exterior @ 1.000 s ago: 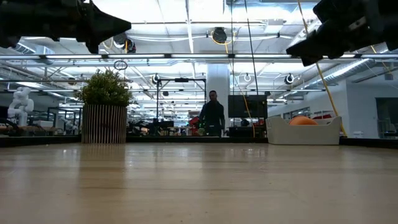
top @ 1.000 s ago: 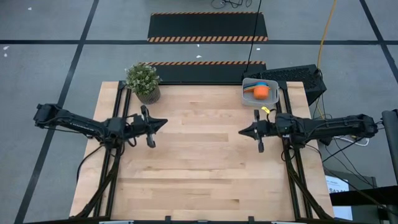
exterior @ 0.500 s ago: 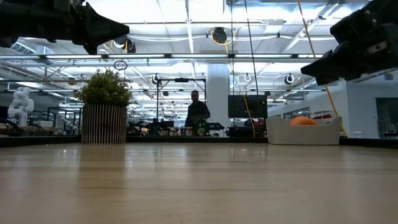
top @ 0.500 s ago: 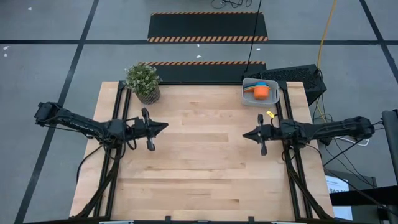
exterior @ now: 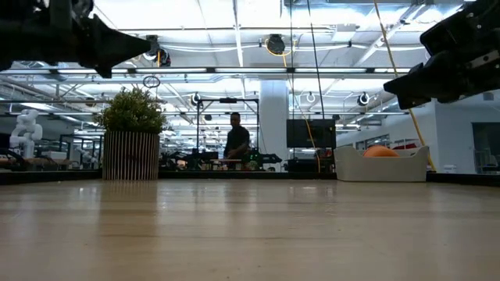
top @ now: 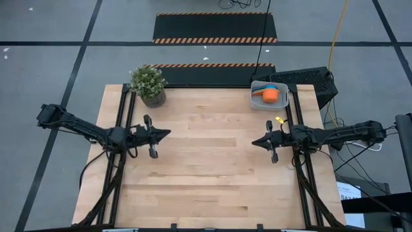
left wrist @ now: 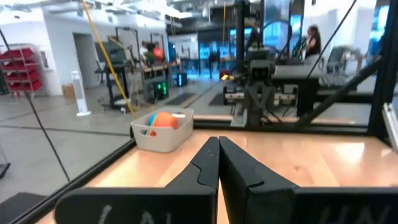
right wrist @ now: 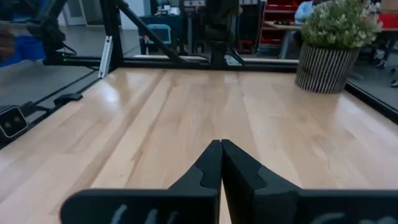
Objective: Nest measuring cups in basket
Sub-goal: Return to Home Position
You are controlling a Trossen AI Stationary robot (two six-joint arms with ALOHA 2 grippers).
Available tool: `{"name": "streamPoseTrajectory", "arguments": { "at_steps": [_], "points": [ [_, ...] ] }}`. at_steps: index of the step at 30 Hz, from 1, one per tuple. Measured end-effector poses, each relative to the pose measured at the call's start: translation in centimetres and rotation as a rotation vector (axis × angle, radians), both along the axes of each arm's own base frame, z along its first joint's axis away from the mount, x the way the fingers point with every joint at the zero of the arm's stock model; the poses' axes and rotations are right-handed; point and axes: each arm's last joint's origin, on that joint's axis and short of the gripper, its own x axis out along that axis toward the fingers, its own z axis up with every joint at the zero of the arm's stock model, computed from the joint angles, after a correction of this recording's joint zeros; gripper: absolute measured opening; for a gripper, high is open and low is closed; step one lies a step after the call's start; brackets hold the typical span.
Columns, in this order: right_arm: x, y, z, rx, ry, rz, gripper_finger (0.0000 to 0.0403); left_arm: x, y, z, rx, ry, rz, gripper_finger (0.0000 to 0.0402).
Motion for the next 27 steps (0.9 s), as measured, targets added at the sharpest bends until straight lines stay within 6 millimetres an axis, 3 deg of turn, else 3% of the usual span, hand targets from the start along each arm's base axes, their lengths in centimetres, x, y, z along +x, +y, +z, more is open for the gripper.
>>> {"name": "streamPoseTrajectory", "arguments": {
  "at_steps": [5, 27],
  "points": [
    [-0.1, 0.0, 0.2, -0.017, -0.026, 0.019, 0.0000, -1.3, 0.3, -1.2, -0.013, -0.062, -0.004, 0.0008],
    [-2.1, -0.1, 2.0, -0.076, -0.220, 0.014, 0.0000, -2.7, -1.0, -0.2, -0.004, -0.121, -0.123, 0.0008]
  ]
}}
